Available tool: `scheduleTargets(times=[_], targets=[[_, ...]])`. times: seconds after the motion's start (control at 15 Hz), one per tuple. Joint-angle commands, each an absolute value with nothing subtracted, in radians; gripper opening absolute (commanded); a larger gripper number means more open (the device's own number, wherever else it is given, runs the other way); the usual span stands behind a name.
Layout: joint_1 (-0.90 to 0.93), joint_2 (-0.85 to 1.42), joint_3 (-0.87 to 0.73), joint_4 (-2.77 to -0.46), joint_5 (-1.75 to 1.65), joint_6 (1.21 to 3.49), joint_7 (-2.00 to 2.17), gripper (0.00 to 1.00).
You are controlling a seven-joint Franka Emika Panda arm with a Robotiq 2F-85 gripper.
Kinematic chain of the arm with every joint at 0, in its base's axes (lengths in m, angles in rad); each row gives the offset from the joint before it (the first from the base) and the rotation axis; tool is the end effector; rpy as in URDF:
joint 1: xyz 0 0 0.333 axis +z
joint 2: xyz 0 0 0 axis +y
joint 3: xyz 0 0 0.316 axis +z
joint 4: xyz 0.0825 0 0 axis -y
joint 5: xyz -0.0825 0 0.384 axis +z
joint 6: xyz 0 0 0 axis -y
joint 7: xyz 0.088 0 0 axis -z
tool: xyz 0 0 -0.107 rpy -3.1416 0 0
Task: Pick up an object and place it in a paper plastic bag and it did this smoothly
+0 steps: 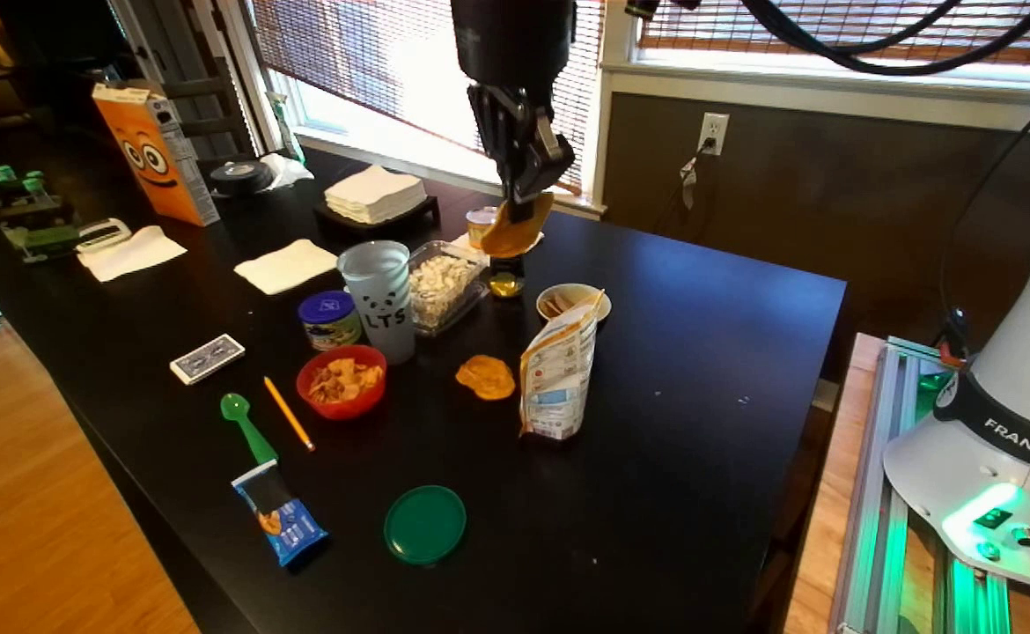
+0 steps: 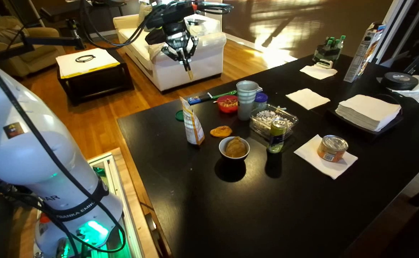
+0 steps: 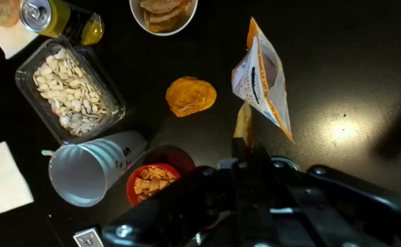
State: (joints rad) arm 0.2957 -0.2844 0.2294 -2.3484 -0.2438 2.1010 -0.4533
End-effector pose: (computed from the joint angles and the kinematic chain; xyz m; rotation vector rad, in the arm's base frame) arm 0.4033 0.2238 0.4451 2.4500 1.4878 0.0499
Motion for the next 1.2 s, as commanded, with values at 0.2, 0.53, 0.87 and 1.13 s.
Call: scheduleTargets(times=[0.2,0.53,0.87,1.13], targets=[[0.325,-0.327,0.169,-2.484,-0.2,2.227,-0.711,0.01],[0.338,-0.355,0.146,-2.518,-0.136,2.26,-0.858,0.01],[0.342,-0.379,0.136,-2.523,-0.084,2.21,-0.944,0.01],[0.344,-0.373,0.132,-2.53,-0.079,2.195,-0.987,0.01]])
